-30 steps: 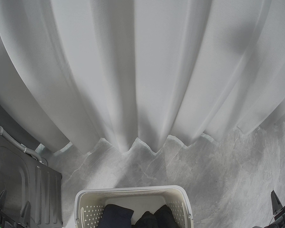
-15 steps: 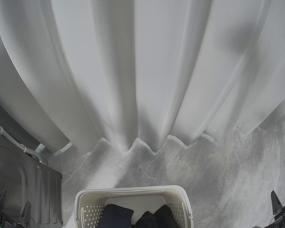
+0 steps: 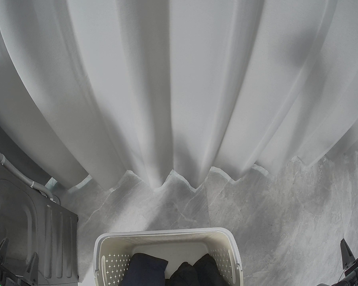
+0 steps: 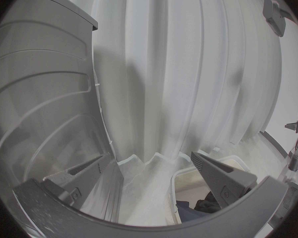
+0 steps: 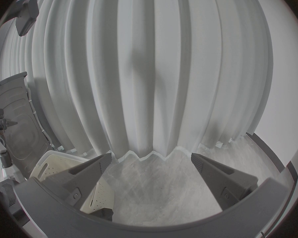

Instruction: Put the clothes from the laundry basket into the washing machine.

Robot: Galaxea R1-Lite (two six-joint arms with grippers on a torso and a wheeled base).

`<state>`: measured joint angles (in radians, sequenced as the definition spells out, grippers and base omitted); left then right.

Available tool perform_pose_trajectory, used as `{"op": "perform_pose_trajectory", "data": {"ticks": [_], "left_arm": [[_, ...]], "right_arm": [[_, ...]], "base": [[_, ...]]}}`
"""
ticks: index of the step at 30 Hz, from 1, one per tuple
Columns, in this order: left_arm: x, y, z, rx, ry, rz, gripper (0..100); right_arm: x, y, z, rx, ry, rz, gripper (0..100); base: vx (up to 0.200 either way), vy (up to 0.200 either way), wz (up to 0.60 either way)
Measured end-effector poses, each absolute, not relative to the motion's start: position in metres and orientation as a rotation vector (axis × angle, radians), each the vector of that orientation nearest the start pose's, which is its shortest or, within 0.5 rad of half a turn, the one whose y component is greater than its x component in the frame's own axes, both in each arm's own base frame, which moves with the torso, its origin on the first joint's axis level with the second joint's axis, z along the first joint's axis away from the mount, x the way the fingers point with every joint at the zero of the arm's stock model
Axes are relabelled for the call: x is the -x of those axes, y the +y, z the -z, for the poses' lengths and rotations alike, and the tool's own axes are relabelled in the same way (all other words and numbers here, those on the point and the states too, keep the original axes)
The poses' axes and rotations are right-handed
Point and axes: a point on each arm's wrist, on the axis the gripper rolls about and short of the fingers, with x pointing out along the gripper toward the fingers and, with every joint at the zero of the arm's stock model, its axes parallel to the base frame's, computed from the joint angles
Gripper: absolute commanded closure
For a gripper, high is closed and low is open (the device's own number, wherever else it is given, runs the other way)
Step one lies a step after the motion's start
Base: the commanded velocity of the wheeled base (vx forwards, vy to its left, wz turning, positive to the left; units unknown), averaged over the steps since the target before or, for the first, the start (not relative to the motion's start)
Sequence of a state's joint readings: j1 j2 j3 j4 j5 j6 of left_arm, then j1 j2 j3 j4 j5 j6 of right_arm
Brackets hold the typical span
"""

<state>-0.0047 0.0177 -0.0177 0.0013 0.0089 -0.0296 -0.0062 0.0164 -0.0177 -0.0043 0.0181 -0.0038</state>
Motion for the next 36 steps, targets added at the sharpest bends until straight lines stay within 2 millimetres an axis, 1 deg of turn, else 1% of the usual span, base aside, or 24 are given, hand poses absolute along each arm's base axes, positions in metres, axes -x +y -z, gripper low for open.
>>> {"op": "perform_pose_trajectory", "data": {"ticks": [36], "left_arm": [[0.0228, 0.0002, -0.0806, 0.032, 0.001, -0.003, 0]], "right_arm": [[0.0229, 0.0005, -0.0811, 0.004, -0.005, -0.013, 0]], "base": [[-0.200, 0.000, 0.00]]}}
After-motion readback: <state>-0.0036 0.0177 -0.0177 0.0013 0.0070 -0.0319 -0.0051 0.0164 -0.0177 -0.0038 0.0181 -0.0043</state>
